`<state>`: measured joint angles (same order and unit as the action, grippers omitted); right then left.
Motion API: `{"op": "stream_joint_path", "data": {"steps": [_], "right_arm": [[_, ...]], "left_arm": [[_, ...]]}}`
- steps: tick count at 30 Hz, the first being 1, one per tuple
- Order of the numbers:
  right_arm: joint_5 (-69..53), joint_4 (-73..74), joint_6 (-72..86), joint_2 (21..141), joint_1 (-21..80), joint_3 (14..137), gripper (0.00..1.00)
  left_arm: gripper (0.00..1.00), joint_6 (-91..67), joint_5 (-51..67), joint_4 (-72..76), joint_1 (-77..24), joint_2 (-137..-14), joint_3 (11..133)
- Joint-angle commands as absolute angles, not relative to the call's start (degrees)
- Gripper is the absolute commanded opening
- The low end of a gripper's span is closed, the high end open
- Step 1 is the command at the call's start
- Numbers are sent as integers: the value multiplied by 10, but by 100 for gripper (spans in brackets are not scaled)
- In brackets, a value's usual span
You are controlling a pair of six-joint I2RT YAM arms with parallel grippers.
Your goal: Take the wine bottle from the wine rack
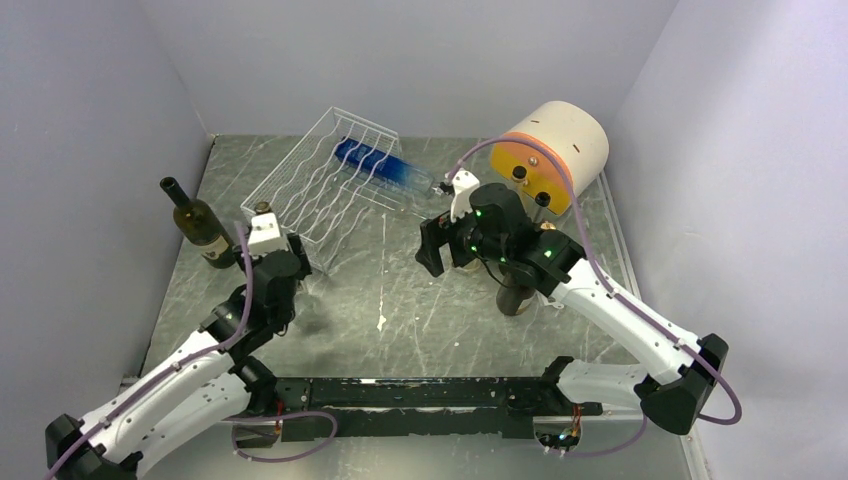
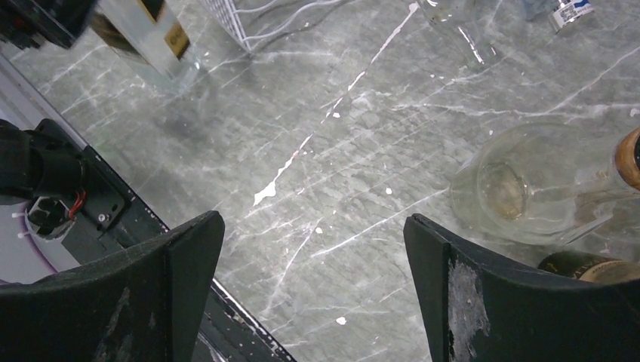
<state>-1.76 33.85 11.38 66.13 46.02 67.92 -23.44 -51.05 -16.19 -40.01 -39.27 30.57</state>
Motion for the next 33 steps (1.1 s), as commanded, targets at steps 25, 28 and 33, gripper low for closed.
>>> {"op": "stream_joint_path", "data": {"steps": [25, 28, 33], "right_arm": [[-78, 279, 108, 672, 450, 641, 95], [-81, 275, 110, 668, 450, 635, 95], [-84, 276, 110, 662, 449, 632, 95]], "left_arm": [[7, 90, -493, 663, -89, -431, 70], [7, 50, -486, 642, -82, -428, 54], [7, 25, -486, 631, -81, -435, 40]]}}
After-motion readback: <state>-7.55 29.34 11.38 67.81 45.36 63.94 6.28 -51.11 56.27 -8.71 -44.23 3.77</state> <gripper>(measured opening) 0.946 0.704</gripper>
